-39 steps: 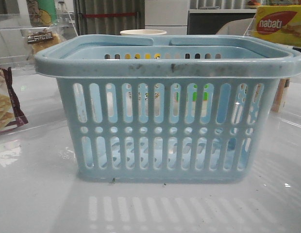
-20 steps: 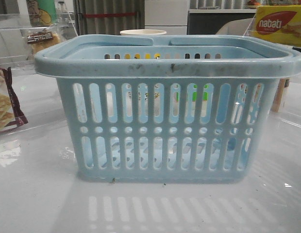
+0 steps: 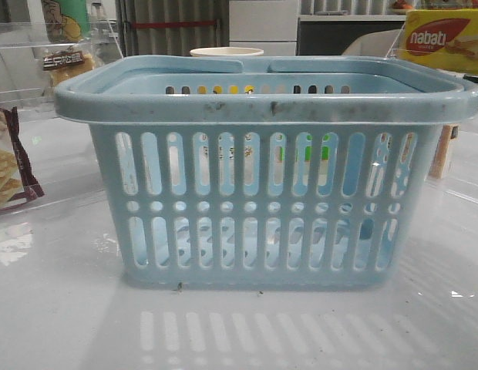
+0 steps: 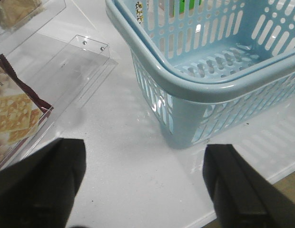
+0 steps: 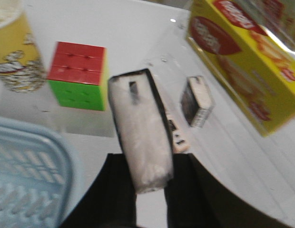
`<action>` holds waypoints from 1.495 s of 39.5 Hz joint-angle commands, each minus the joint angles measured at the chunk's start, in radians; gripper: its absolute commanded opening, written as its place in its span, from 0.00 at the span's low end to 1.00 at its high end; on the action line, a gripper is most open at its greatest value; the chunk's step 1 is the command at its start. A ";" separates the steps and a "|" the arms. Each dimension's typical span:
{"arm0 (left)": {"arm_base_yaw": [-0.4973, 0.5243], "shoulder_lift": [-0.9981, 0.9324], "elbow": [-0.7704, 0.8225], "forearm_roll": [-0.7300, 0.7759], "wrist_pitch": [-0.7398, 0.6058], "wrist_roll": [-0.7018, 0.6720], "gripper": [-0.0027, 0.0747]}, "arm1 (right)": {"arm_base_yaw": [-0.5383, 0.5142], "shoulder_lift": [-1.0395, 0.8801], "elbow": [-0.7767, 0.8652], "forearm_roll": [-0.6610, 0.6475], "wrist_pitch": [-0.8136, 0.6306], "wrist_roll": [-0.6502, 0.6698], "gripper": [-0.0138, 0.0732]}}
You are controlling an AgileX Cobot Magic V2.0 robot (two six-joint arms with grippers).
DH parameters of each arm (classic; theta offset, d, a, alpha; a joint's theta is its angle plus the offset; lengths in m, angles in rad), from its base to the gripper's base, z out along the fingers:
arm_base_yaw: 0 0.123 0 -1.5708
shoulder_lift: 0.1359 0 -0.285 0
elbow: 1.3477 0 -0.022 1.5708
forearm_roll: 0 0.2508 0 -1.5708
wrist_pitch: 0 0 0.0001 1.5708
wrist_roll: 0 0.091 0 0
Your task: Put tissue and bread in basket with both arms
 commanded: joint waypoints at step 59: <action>0.113 0.174 -0.190 0.017 -0.074 -0.010 0.87 | 0.397 -0.456 0.429 0.107 -0.094 -0.095 0.78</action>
